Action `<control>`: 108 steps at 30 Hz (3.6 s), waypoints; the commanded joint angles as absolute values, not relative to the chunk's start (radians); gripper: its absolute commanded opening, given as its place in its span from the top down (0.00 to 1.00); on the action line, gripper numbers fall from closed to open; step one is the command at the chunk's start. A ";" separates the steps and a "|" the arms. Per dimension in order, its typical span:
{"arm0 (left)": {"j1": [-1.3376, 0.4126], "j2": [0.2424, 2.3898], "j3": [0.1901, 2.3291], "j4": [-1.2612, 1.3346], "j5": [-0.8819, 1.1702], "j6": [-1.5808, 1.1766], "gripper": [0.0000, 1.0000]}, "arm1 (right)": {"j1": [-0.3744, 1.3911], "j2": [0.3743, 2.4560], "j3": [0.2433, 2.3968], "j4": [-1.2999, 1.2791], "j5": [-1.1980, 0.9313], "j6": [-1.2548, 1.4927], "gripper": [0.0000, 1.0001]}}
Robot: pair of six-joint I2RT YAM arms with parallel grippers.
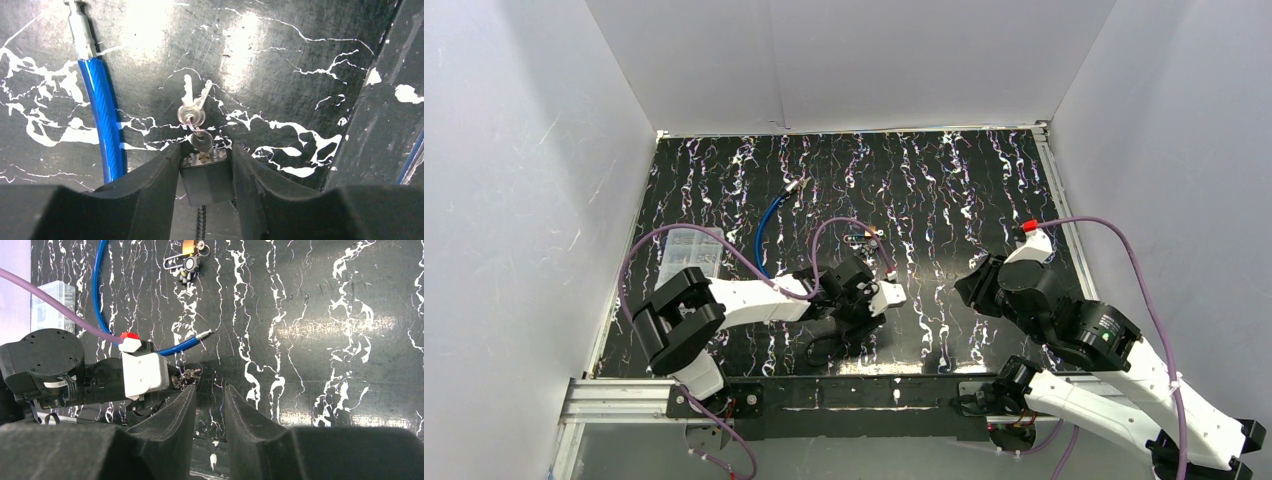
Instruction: Unlock with the key
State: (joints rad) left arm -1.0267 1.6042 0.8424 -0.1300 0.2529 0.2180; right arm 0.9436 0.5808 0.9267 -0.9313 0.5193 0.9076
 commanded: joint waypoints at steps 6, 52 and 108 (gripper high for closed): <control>-1.111 1.619 0.832 -0.272 0.219 0.267 0.65 | 0.940 0.568 0.999 -0.951 0.560 0.894 0.65; -1.158 1.604 0.832 -0.310 0.235 0.466 0.49 | 0.940 0.523 0.988 -0.962 0.589 0.900 0.64; -1.306 1.067 1.489 -0.905 -0.086 1.772 1.00 | 0.836 0.931 1.146 -0.208 -0.643 0.605 0.45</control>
State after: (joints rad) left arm -1.2999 1.0748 1.4853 -0.9317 -0.0552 1.7729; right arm 0.8212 0.9379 1.1757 -0.3423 -0.6158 0.5780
